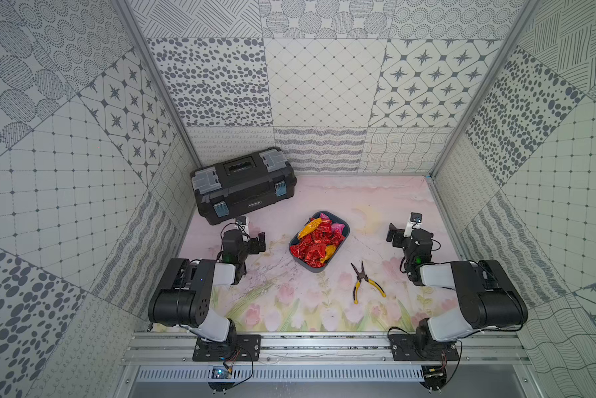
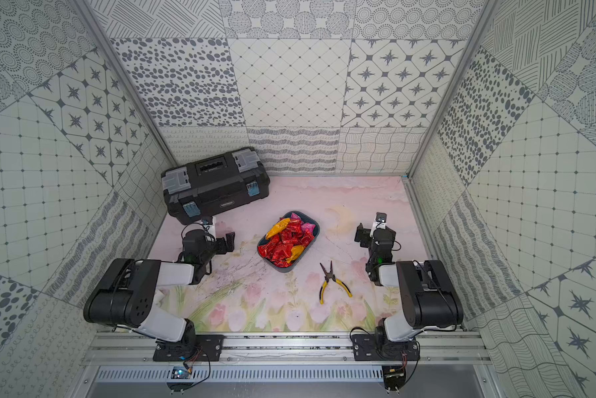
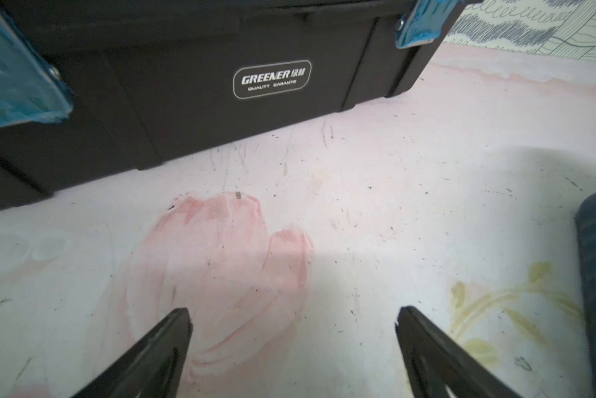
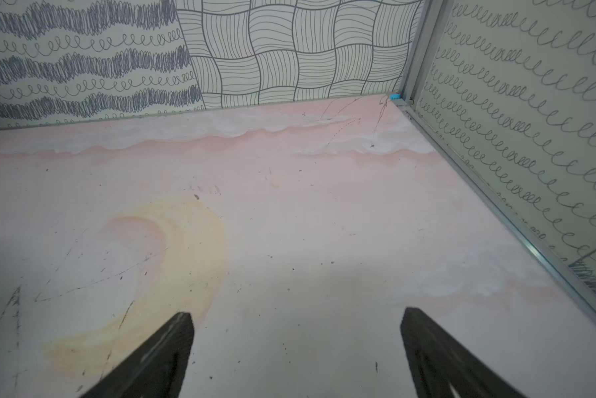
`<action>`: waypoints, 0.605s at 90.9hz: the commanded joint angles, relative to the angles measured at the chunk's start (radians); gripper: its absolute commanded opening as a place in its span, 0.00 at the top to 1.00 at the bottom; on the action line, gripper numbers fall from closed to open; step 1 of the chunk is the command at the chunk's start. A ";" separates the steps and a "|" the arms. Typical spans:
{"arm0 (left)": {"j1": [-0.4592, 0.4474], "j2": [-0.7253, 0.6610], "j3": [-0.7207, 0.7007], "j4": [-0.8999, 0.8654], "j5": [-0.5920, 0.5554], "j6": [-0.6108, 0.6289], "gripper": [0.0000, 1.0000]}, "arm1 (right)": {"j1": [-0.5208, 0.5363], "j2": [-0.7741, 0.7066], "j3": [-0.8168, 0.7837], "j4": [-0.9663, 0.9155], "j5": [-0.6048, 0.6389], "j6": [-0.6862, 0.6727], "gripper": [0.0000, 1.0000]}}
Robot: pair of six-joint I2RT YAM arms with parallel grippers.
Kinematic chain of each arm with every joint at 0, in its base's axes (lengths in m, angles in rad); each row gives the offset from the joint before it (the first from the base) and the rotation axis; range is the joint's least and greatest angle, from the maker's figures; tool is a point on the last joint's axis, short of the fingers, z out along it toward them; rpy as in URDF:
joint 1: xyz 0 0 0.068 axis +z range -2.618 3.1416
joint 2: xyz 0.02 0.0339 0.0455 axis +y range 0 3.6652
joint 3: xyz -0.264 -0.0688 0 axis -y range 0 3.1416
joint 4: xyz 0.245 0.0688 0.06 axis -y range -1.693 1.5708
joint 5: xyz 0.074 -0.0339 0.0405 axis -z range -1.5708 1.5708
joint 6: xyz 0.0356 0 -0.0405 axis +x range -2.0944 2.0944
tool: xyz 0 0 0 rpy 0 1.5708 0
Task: Take the tea bags out of the storage box
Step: Pick up the tea bag from the storage box.
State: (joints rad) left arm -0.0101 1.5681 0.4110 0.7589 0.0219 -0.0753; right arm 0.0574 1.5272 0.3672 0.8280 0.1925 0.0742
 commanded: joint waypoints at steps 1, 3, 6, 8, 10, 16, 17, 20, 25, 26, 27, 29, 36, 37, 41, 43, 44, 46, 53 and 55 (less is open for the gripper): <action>-0.003 0.003 0.008 0.067 0.012 0.023 0.02 | 0.004 0.025 0.022 0.050 0.013 -0.007 0.01; -0.004 0.004 0.008 0.066 0.012 0.023 0.02 | 0.004 0.026 0.022 0.049 0.013 -0.007 0.01; -0.003 0.003 0.008 0.066 0.012 0.023 0.02 | 0.004 0.025 0.022 0.049 0.013 -0.007 0.01; -0.004 0.003 0.008 0.066 0.012 0.022 0.02 | 0.004 0.024 0.022 0.049 0.013 -0.006 0.01; -0.004 0.004 0.009 0.066 0.012 0.023 0.02 | 0.004 0.025 0.021 0.049 0.013 -0.007 0.01; -0.004 0.004 0.008 0.066 0.012 0.022 0.02 | 0.004 0.025 0.021 0.050 0.013 -0.007 0.01; -0.004 0.003 0.008 0.066 0.012 0.022 0.02 | 0.004 0.025 0.023 0.051 0.013 -0.007 0.01; -0.004 0.003 0.008 0.067 0.012 0.023 0.02 | 0.004 0.025 0.022 0.050 0.013 -0.006 0.01; -0.003 0.003 0.008 0.067 0.011 0.023 0.02 | 0.004 0.025 0.021 0.049 0.013 -0.006 0.01; -0.003 0.004 0.009 0.066 0.011 0.022 0.02 | 0.004 0.024 0.022 0.049 0.013 -0.006 0.01; -0.003 0.004 0.009 0.066 0.012 0.022 0.02 | 0.004 0.025 0.021 0.049 0.013 -0.005 0.01; -0.004 0.003 0.008 0.066 0.012 0.023 0.02 | 0.004 0.026 0.021 0.050 0.013 -0.006 0.01; -0.004 0.003 0.008 0.067 0.013 0.023 0.02 | 0.002 0.026 0.023 0.049 0.009 -0.005 0.01; -0.004 0.003 0.008 0.067 0.012 0.023 0.02 | 0.002 0.026 0.023 0.049 0.009 -0.005 0.01; -0.003 0.004 0.009 0.066 0.013 0.023 0.02 | 0.002 0.027 0.023 0.050 0.009 -0.005 0.01; -0.004 0.003 0.009 0.067 0.013 0.022 0.02 | 0.002 0.026 0.023 0.050 0.008 -0.005 0.01; -0.003 0.003 0.008 0.067 0.013 0.023 0.02 | 0.002 0.026 0.022 0.049 0.008 -0.005 0.01; -0.003 0.003 0.008 0.067 0.014 0.022 0.02 | 0.002 0.026 0.022 0.050 0.008 -0.005 0.01; -0.004 0.003 0.008 0.067 0.013 0.023 0.02 | 0.003 0.024 0.020 0.056 0.012 -0.006 0.01; -0.003 0.003 0.007 0.069 0.013 0.023 0.02 | 0.002 0.018 0.016 0.061 0.018 -0.005 0.01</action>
State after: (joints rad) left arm -0.0101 1.5681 0.4110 0.7589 0.0219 -0.0753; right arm 0.0574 1.5272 0.3672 0.8284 0.1925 0.0742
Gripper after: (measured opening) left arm 0.978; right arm 0.990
